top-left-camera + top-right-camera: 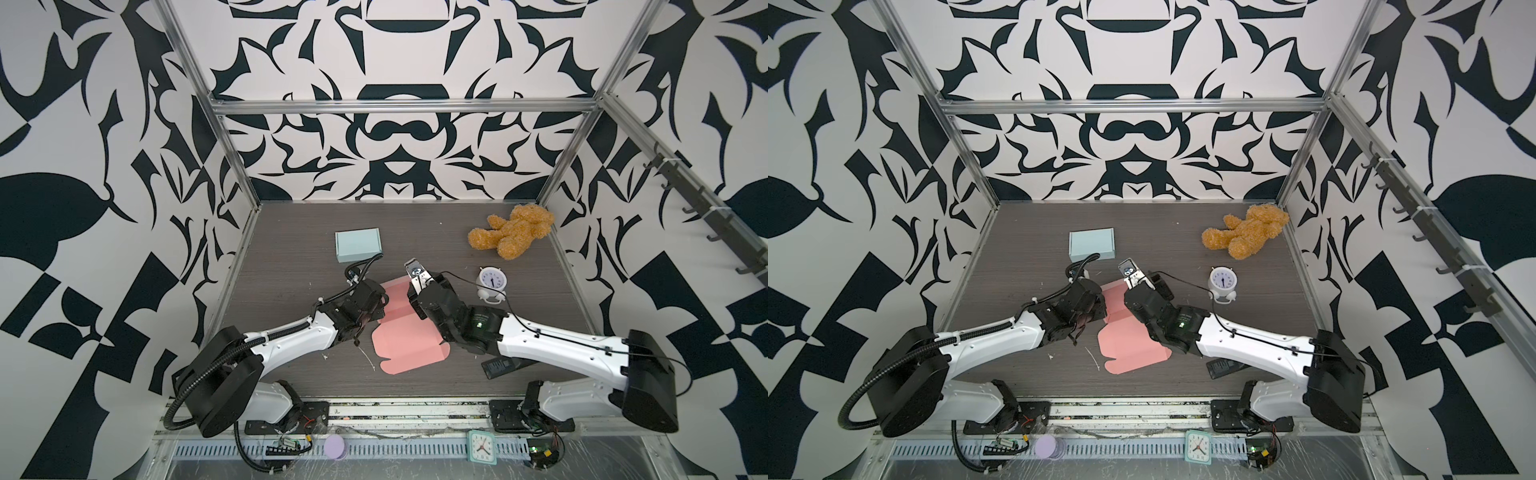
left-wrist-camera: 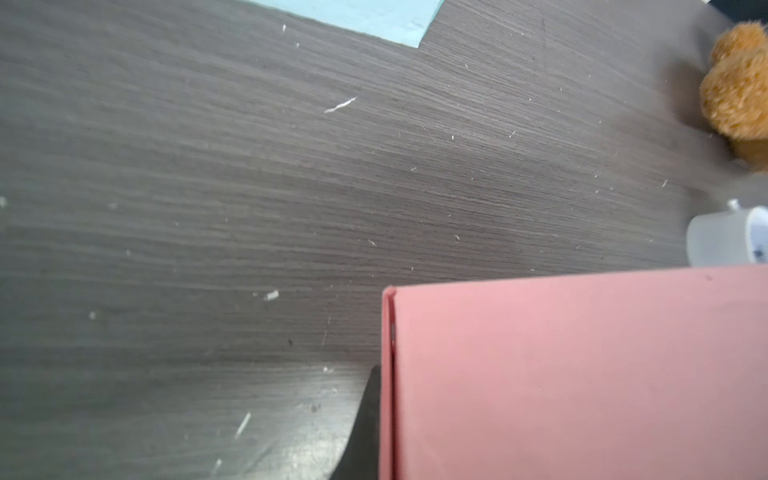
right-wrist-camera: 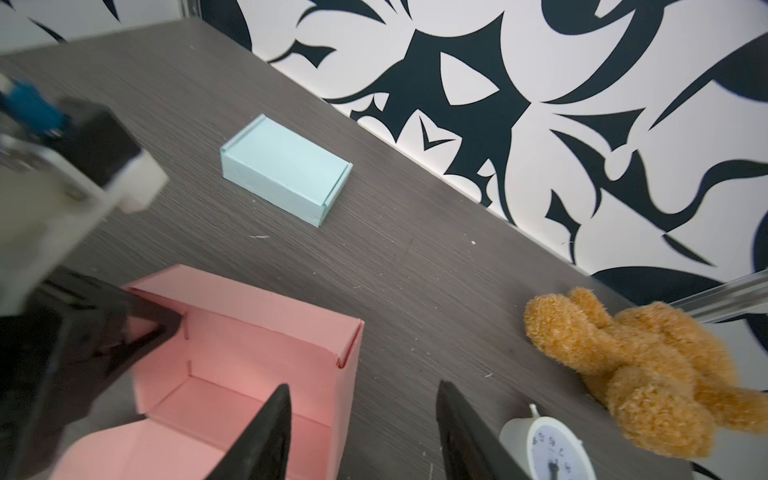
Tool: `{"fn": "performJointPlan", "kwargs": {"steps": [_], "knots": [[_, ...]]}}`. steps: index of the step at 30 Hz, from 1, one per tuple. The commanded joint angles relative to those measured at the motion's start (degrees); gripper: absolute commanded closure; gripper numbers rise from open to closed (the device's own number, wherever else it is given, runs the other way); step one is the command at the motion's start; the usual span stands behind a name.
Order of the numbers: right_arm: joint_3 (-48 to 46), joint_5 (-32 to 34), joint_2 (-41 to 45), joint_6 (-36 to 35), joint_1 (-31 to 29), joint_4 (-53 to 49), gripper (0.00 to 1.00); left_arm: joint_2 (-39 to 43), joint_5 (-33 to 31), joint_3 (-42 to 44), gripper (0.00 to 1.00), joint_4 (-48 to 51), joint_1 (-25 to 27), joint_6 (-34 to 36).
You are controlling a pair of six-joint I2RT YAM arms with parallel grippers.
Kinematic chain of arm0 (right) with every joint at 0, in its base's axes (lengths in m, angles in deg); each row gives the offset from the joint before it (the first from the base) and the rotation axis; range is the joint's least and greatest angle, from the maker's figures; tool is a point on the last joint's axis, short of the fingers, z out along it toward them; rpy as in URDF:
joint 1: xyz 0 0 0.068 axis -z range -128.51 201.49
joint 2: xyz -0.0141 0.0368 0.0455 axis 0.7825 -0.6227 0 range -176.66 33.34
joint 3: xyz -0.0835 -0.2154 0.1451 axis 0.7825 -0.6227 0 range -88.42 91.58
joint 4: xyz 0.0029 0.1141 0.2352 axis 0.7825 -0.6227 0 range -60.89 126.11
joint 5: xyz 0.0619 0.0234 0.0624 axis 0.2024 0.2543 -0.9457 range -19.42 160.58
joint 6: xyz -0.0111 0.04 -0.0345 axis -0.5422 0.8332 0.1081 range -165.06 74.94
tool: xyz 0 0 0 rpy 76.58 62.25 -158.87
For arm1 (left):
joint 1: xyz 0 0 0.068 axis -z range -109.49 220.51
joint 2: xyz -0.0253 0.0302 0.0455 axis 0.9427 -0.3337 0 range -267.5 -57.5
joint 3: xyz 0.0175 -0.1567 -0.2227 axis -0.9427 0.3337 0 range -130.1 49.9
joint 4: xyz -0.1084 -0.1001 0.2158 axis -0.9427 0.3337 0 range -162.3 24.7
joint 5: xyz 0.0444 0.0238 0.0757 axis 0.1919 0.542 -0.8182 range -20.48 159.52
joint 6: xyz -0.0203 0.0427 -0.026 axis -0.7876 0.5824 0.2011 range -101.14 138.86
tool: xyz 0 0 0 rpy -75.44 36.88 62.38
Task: Fold the paper box
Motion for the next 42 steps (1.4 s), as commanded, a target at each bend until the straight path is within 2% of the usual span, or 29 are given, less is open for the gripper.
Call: {"fn": "performJointPlan", "kwargs": {"steps": [1, 4, 8, 11, 14, 25, 42], "knots": [[2.5, -6.1, 4.4, 2.9, 1.1, -6.7, 0.37, -1.6, -1.9, -1.7, 1.00, -3.8, 0.2, 9.4], [3.6, -13.5, 5.9, 3.0, 4.9, -10.0, 0.33, -2.8, -0.3, -1.3, 1.00, -9.0, 0.6, 18.9], [2.2, -28.4, 6.0, 5.4, 13.7, -9.5, 0.30, -3.2, 2.8, 2.1, 1.00, -18.8, 0.9, 30.0], [0.6, -39.8, 4.7, 7.9, 19.7, -6.5, 0.28, -4.3, 5.3, 4.0, 0.99, -24.2, 0.9, 35.0], [0.5, -45.3, 1.4, 7.9, 21.5, -5.5, 0.27, -6.2, 7.2, 5.0, 0.99, -28.1, 0.9, 37.7], [1.8, -49.6, -6.9, 7.1, 21.7, -5.3, 0.23, -11.2, 8.2, 5.0, 0.95, -31.6, 1.5, 42.1], [2.2, -47.3, -11.5, 5.0, 21.7, -9.1, 0.15, -16.0, 7.2, 7.0, 0.94, -35.7, 1.6, 41.4]]}}
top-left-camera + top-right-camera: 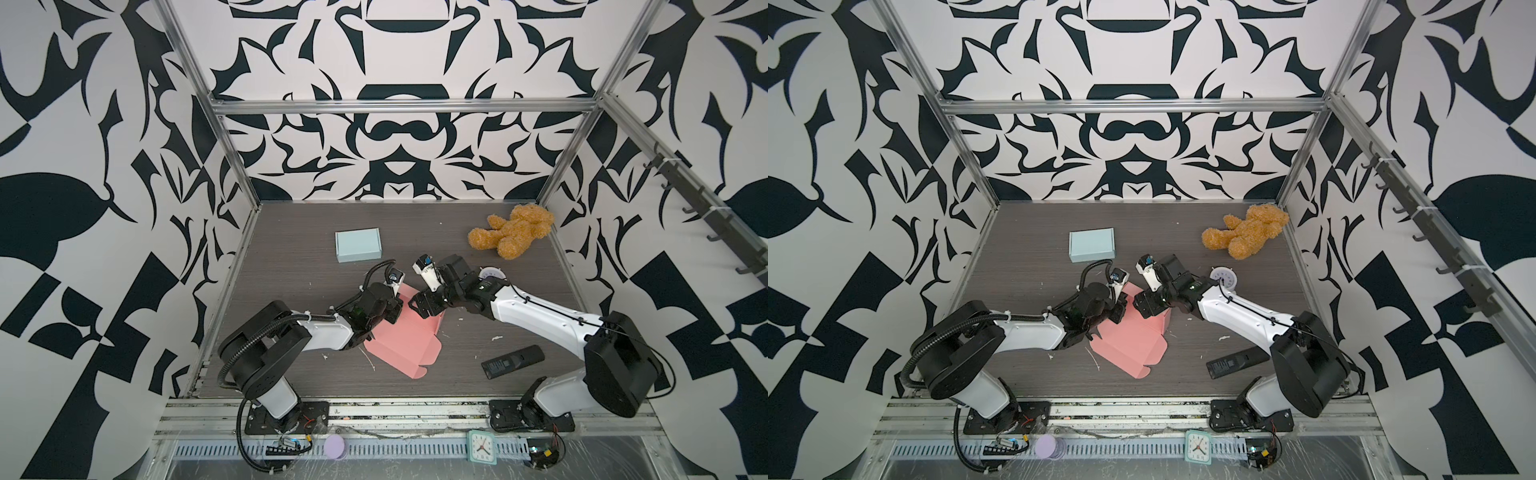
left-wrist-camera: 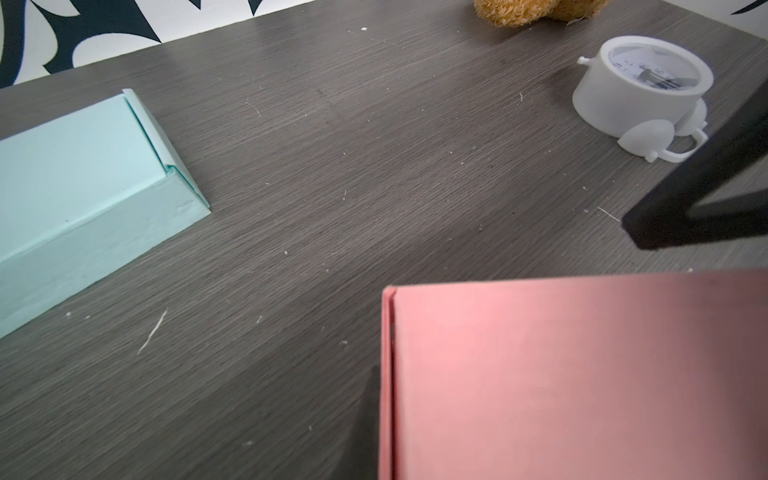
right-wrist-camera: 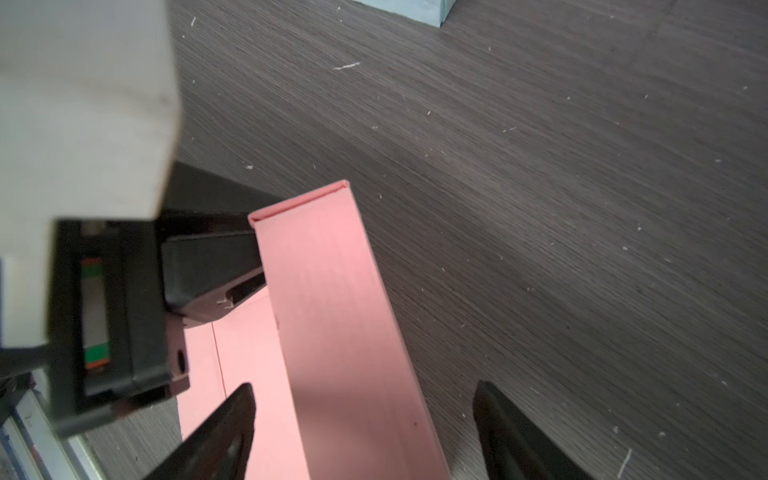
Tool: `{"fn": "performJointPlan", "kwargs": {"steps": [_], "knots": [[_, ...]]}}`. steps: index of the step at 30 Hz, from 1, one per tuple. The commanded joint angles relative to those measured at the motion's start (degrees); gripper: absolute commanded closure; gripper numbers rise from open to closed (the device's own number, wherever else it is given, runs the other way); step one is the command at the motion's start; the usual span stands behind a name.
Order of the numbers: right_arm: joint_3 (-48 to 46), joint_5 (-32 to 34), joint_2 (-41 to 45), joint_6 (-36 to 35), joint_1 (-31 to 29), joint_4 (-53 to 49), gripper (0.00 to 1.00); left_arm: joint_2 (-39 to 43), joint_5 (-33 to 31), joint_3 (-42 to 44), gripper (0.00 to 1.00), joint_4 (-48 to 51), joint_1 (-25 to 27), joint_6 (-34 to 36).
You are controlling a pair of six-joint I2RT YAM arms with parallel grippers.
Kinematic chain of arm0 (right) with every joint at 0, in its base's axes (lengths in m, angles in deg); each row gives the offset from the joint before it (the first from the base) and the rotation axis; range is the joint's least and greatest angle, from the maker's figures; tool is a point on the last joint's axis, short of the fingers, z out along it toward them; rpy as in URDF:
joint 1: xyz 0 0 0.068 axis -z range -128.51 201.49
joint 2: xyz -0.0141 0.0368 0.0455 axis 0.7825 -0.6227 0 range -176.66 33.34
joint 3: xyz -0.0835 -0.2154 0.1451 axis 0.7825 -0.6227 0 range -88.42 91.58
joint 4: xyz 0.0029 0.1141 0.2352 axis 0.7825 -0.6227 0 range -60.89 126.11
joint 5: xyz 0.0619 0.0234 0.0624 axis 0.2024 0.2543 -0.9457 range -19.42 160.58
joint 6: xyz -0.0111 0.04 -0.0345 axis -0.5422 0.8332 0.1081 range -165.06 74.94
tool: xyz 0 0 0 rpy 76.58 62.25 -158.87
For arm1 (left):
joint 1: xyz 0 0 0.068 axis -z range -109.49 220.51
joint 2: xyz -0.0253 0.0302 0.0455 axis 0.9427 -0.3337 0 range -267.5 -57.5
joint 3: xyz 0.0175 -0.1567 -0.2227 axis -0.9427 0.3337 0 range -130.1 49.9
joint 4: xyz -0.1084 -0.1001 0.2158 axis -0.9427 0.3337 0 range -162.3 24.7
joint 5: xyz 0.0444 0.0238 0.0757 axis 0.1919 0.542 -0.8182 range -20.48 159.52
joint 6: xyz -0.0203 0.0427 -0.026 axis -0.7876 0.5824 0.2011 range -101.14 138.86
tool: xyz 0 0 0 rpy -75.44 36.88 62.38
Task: Fold the paper box
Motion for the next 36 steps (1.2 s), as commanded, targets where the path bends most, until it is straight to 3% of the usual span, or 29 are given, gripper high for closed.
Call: {"fn": "performJointPlan", "kwargs": {"steps": [1, 36], "knots": [[1.4, 0.5, 0.3, -0.6, 0.0, -0.7, 0.15, -1.9, -0.1, 2.4, 0.94, 1.7, 0.2, -0.5], [3.8, 3.7, -1.4, -4.3, 0.0, -4.8, 0.07, -2.0, -2.0, 5.1, 0.80, -1.5, 0.7, -1.6]]}}
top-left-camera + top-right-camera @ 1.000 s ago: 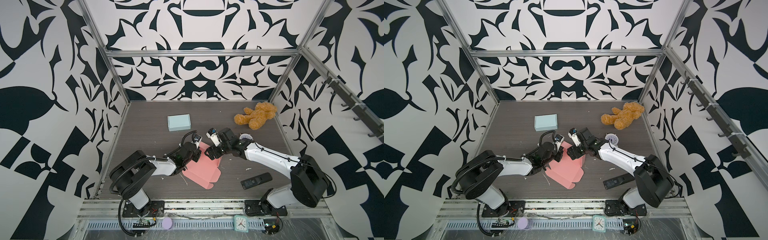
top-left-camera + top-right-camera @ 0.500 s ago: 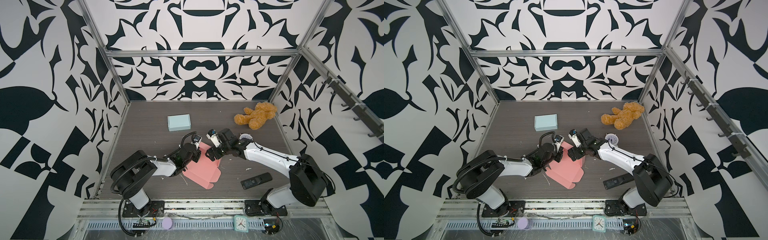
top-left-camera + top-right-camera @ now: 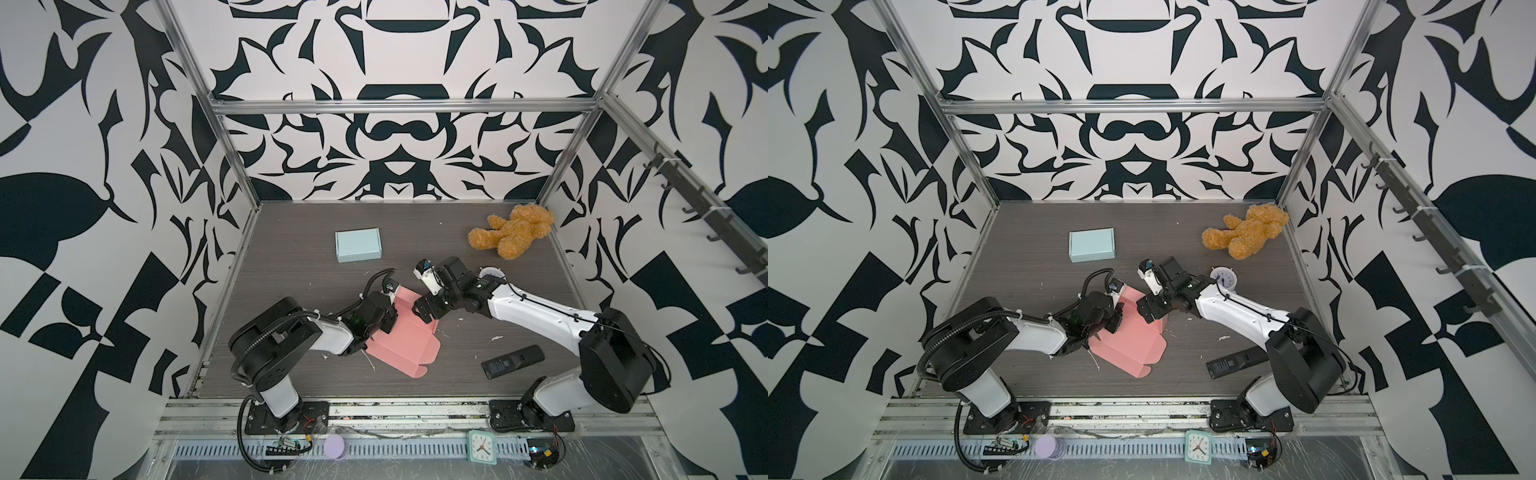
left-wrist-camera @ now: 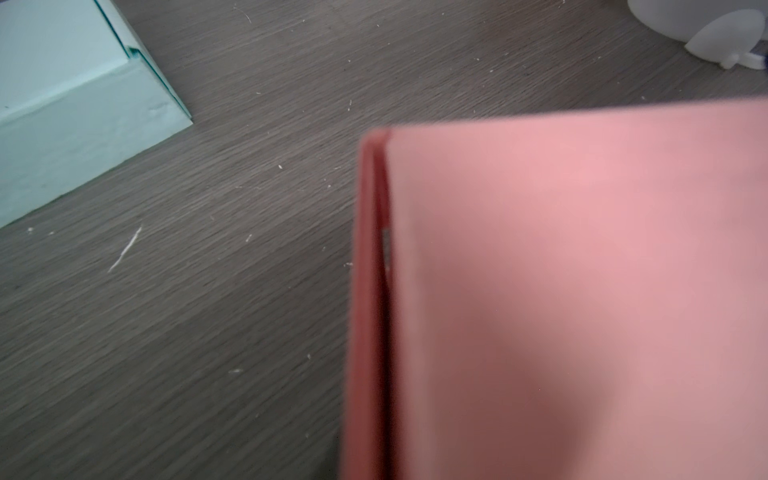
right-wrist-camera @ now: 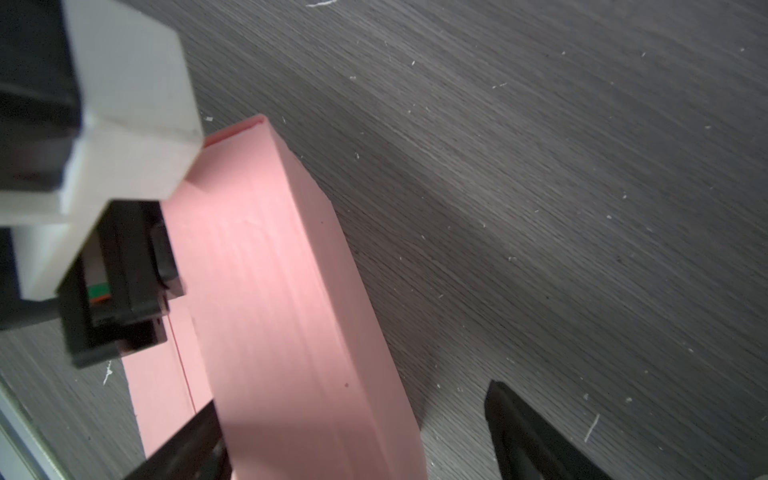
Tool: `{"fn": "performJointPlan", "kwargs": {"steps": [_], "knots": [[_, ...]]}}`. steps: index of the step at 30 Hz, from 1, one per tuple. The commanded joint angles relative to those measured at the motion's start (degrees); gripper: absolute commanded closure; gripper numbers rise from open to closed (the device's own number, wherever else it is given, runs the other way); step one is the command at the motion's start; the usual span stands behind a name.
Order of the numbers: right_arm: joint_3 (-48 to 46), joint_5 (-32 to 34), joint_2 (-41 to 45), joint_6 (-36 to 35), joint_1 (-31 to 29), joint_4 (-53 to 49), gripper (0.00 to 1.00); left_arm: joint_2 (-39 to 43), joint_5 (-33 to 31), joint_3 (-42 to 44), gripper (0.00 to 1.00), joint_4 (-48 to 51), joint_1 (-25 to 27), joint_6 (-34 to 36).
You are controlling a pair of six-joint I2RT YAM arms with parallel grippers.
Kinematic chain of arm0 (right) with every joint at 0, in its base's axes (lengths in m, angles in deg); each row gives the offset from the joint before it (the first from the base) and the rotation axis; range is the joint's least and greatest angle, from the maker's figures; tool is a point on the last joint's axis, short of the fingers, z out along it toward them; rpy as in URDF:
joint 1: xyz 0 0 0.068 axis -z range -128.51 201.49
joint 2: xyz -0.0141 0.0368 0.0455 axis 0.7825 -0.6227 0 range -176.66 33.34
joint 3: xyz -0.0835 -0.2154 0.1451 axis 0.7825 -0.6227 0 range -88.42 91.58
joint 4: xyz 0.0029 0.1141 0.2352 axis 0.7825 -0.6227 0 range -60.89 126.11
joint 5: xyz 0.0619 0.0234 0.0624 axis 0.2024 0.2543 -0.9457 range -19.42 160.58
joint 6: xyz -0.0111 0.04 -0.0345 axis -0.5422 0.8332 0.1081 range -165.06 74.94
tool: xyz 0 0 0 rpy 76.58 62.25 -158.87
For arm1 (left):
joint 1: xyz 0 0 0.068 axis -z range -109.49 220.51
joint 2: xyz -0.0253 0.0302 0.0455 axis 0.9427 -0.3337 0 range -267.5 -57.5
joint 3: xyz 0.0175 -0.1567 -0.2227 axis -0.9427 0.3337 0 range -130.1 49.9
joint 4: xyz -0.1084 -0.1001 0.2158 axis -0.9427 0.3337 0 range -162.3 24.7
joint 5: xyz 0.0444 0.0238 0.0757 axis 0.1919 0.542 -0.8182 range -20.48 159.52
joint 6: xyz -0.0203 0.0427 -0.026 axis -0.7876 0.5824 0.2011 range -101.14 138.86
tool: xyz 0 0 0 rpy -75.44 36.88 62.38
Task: Fold the paper box
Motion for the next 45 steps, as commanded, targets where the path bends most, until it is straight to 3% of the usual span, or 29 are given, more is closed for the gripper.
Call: {"fn": "performJointPlan", "kwargs": {"steps": [1, 16, 25, 35, 45], "knots": [[2.8, 1.3, -0.3, -0.9, 0.0, -0.1, 0.07, 1.6, -0.6, 1.3, 0.79, 0.2, 0.5, -0.5], [3.7, 1.4, -2.5, -1.5, 0.0, 1.0, 0.14, 10.0, 0.0, 2.5, 0.66, 9.7, 2.8, -5.5], [3.6, 0.6, -3.8, -1.6, 0.2, 1.3, 0.24, 16.5, 5.1, 3.6, 0.54, 17.3, 3.9, -10.4], [3.2, -2.1, -5.2, -0.7, 1.8, 2.1, 0.25, 21.4, 9.3, 3.0, 0.47, 27.0, 6.3, -17.2], [2.9, -9.3, -6.8, 0.6, 6.0, 3.7, 0.31, 30.1, 7.6, -3.8, 0.41, 47.6, 6.8, -25.5]]}}
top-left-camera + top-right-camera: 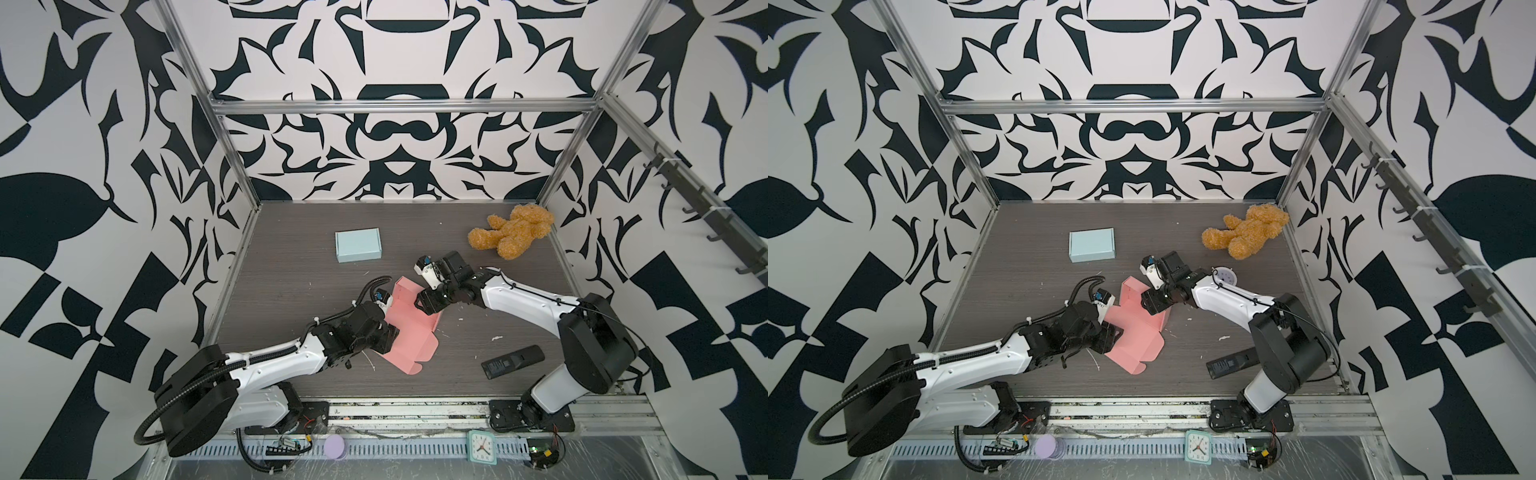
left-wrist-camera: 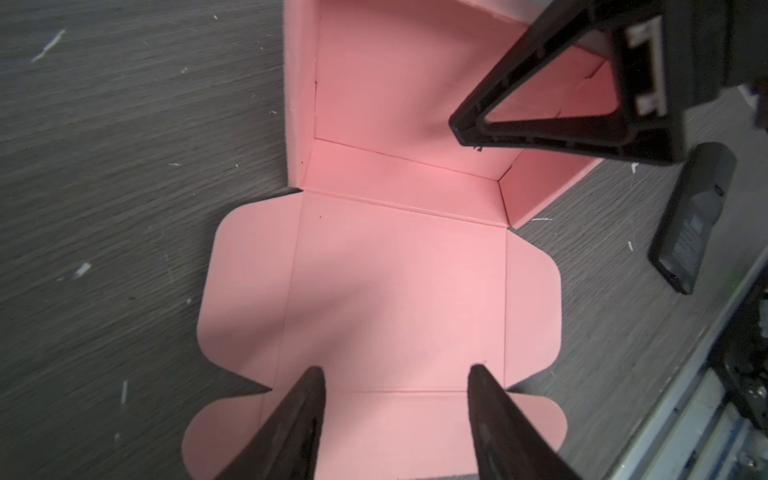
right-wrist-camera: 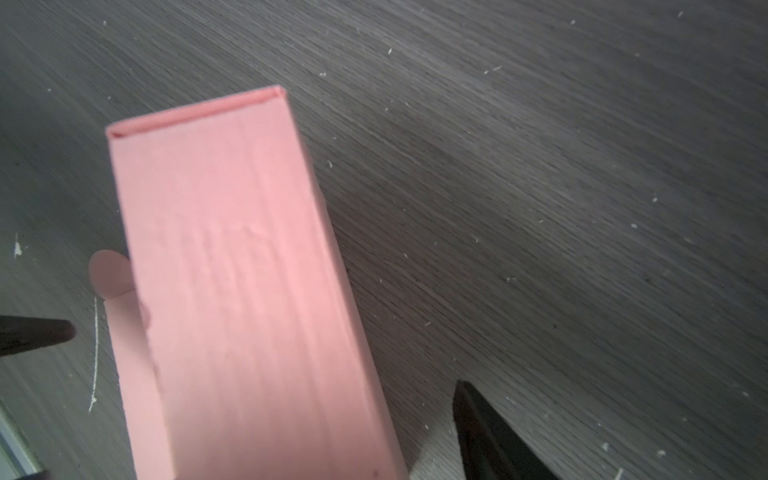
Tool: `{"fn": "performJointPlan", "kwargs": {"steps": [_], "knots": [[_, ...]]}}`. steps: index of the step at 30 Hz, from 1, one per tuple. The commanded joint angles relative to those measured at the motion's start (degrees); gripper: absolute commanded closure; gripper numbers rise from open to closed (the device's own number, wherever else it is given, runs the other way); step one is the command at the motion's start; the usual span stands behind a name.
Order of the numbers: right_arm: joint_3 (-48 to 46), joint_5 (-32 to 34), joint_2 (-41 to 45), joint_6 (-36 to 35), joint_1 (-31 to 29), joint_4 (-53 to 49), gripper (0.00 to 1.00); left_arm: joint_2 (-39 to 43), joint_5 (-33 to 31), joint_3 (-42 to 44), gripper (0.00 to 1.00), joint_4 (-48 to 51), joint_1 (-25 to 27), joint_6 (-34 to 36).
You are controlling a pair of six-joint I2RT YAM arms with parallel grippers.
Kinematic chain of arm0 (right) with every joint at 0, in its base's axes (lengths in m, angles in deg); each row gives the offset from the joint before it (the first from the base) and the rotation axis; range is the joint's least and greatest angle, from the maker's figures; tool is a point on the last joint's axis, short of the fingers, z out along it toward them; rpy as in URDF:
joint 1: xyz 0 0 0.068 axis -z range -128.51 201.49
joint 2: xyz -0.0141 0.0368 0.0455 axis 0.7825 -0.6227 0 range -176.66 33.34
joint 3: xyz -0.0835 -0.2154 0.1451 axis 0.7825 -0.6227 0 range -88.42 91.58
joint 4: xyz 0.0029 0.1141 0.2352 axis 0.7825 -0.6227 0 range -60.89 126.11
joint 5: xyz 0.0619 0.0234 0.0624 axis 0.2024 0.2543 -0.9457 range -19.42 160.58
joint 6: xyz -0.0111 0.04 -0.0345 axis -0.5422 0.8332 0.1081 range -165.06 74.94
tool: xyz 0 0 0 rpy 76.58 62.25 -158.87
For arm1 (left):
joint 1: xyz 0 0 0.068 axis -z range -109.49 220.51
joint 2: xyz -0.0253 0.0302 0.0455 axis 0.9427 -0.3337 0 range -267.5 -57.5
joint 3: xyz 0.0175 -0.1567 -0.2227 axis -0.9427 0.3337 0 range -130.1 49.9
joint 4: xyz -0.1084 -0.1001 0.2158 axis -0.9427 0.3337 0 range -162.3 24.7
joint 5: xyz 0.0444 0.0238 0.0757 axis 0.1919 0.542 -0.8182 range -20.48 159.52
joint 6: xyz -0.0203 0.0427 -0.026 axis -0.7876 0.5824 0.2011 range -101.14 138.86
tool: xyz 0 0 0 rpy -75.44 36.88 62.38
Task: Fold the paper box
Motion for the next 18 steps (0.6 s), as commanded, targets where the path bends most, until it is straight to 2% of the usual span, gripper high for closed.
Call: {"fn": "performJointPlan", "kwargs": {"steps": [1, 10, 18], "knots": [[1.4, -4.0, -0.2, 1.0, 1.1, 1.1, 0.31, 2.5, -0.9, -3.4, 0.41, 11.0, 0.2, -5.2], [1.2, -7.7, -1.7, 2.5, 2.9, 2.5, 0.34, 10.8, -2.3, -7.3, 0.36, 24.5, 0.2, -16.7], [0.8, -10.0, -2.5, 3.8, 4.4, 3.9, 0.34, 13.6, -1.7, -6.0, 0.32, 30.1, 0.2, -25.1]]}}
